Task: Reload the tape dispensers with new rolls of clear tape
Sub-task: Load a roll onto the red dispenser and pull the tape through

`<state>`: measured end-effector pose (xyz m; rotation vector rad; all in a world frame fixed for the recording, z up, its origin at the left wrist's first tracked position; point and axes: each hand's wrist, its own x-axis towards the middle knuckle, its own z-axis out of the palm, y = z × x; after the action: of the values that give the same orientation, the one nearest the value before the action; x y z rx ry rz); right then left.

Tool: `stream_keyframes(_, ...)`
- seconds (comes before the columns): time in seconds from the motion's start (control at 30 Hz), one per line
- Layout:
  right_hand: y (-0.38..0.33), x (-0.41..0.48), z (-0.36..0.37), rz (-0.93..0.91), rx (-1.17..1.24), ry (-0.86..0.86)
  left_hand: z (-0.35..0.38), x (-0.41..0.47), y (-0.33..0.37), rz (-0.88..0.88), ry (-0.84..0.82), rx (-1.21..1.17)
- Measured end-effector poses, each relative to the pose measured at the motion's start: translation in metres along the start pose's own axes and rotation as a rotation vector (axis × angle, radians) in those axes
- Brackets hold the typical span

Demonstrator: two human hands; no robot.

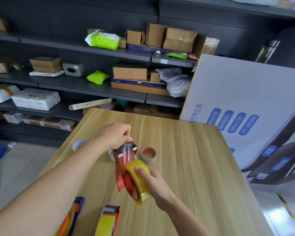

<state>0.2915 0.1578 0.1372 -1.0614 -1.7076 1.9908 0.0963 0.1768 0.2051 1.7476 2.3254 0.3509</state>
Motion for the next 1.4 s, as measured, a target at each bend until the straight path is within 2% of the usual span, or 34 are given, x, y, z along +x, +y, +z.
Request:
stream_keyframes(0.13,0.000,0.000,-0.002,0.000,-0.005,-0.020,0.004,0.000,-0.005,-0.006,0.024,-0.091)
stream_keyframes(0.27,-0.004,-0.002,-0.001,-0.027,0.025,-0.041,0.009,0.001,-0.013,-0.067,0.076,-0.370)
stream_keyframes(0.43,-0.005,0.000,-0.001,-0.022,0.010,-0.069,0.005,0.004,-0.023,-0.091,0.051,-0.474)
stream_keyframes(0.53,-0.004,0.002,0.000,-0.011,-0.008,-0.094,-0.001,0.005,-0.024,-0.050,0.044,-0.430)
stream_keyframes(0.67,-0.002,0.006,0.001,-0.016,-0.013,-0.023,-0.003,0.002,-0.026,-0.006,0.045,-0.370)
stream_keyframes(0.93,-0.008,0.009,0.005,-0.047,0.037,-0.031,-0.010,0.005,-0.043,0.047,0.139,-0.233)
stream_keyframes(1.23,0.000,0.008,0.007,-0.032,0.058,0.043,-0.026,0.010,-0.047,-0.172,-0.149,-0.826)
stream_keyframes(1.33,0.000,0.009,0.006,-0.026,0.068,0.053,-0.029,0.008,-0.055,-0.212,-0.323,-0.990)
stream_keyframes(1.4,0.001,0.009,0.005,-0.024,0.070,0.059,-0.029,0.008,-0.060,-0.221,-0.352,-1.009)
